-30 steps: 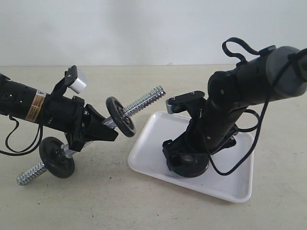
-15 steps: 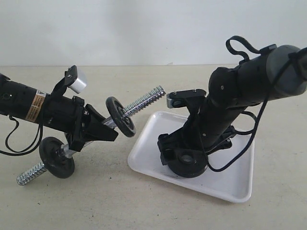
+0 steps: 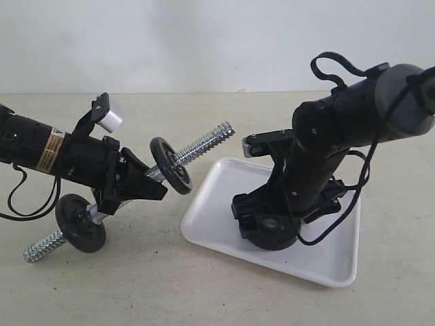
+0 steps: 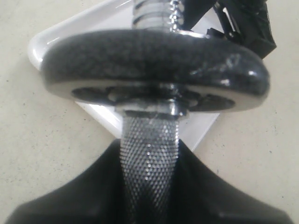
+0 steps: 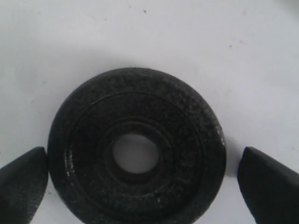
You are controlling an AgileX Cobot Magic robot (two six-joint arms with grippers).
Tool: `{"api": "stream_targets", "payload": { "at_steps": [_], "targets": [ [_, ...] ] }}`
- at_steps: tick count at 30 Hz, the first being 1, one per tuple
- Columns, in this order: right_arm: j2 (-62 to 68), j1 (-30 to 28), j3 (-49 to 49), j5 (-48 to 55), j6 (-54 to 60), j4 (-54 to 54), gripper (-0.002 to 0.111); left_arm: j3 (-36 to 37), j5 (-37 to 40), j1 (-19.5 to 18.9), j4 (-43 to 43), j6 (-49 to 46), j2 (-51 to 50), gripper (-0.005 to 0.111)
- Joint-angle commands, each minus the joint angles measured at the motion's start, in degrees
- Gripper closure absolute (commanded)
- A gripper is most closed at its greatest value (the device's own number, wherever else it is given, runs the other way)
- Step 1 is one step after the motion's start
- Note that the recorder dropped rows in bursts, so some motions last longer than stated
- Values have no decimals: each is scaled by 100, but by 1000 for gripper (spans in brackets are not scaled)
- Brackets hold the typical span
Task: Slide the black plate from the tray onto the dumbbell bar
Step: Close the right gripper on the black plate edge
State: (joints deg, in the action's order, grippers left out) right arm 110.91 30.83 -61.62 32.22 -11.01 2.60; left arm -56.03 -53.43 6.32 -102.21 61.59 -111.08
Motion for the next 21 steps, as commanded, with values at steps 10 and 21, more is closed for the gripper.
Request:
{"api": "stream_targets", "payload": {
  "at_steps": [10,21],
  "targets": [
    [164,-35,87,319,-641,-959,3,-126,-1256,2,227,48,269,102],
    [164,-35,87,-115,-641,-919,3,-126,-1256,2,227,48,269,102]
  ]
}}
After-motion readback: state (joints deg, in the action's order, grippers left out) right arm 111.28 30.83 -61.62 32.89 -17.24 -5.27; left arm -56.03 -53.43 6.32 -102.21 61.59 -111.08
